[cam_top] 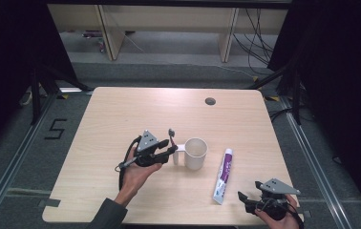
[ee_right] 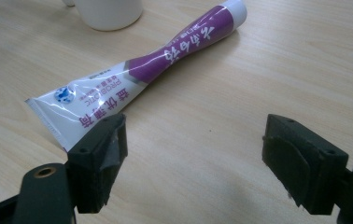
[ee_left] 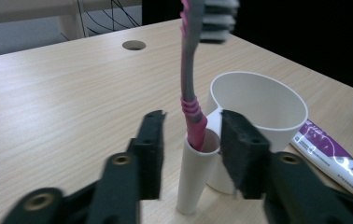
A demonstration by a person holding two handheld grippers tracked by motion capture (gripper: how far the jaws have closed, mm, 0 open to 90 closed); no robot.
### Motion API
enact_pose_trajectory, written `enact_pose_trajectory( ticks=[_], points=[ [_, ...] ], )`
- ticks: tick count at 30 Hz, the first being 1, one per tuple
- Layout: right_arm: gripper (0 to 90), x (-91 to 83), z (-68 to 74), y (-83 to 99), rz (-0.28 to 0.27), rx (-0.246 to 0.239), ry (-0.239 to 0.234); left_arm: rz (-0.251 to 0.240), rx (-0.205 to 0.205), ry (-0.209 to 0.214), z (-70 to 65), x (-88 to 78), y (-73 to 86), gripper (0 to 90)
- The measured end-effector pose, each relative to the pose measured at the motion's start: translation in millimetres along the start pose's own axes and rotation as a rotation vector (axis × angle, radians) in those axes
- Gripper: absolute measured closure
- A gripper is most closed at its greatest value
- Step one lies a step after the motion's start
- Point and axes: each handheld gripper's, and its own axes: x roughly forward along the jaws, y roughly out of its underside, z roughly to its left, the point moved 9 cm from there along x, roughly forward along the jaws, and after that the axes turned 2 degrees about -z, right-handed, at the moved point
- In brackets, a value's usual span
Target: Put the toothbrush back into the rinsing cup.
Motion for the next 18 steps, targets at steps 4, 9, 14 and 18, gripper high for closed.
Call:
enact_pose_trajectory(
  ticks=[4,9,14,18],
  points=[
    [22.9,0.4,1.4,0.1,-0.001,0.006,-0.010,-0.033,0.007,0.006,1.6,-7.3,-6.5,46.2],
    [22.9,0.0,1.9,0.1,-0.001,0.012,-0.015,0.010,0.001,0.017,0.3,-22.7,-2.9,38.2],
    [22.9,-0.4,1.1,-0.1,-0.001,0.013,-0.010,0.041,0.023,0.028,-0.9,-39.8,9.5,34.3],
    [22.9,-0.3,1.2,0.6,0.008,0.011,-0.012,0.081,0.023,0.048,-0.9,-52.9,23.3,30.6]
  ],
)
